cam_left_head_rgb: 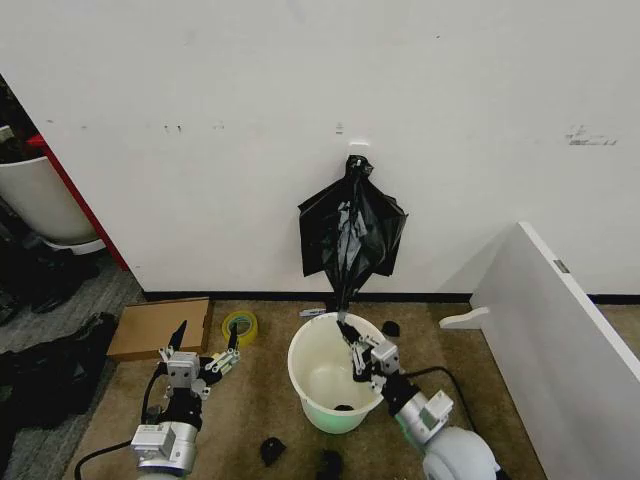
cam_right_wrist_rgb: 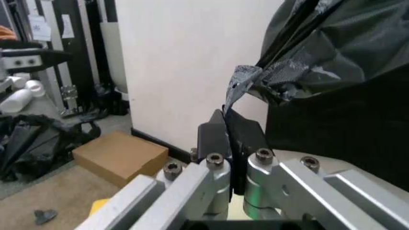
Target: Place the garbage bag over the trash bin.
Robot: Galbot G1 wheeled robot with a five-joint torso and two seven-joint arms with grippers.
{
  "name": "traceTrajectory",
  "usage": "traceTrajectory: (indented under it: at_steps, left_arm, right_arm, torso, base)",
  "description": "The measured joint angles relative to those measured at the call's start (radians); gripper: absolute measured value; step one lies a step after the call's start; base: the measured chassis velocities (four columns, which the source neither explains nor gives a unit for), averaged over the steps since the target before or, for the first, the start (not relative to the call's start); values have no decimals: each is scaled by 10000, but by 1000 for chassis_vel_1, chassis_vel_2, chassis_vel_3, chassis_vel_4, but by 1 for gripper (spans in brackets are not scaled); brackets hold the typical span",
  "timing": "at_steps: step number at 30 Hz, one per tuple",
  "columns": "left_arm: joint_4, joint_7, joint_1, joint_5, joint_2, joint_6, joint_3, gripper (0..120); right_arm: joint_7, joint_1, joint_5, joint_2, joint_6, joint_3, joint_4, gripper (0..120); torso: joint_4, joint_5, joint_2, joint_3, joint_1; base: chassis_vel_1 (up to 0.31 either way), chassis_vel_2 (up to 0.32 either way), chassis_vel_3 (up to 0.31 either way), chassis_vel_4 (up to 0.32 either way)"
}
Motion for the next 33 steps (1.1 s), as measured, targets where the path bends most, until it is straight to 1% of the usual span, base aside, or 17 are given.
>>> traceTrajectory:
  at_steps: [25,27,30,33]
  left_arm:
    - [220,-7,-221,-22,32,-5,78,100]
    - [197,-6,-275,-170,96,24,114,100]
    - [21,45,-436,-583,335,189,243,100]
    - [-54,81,-568,-833,521,288,351,100]
  right_arm:
    - [-85,-551,-1034,31,444,-158,-29,0]
    - [-85,-543,-1376,29,536,-112,-78,0]
    - [16,-378,-2661,75,791,132,-318,0]
    - [116,-250,-2947,92,810,208,-433,0]
  torso:
    - [1,-1,-2,1,2]
    - [0,-1,-1,1,2]
    - [1,-1,-1,1,1]
    - [1,0,-1,1,2]
  base:
    - [0,0,0,0]
    - [0,0,0,0]
    - [0,0,0,0]
    - [0,0,0,0]
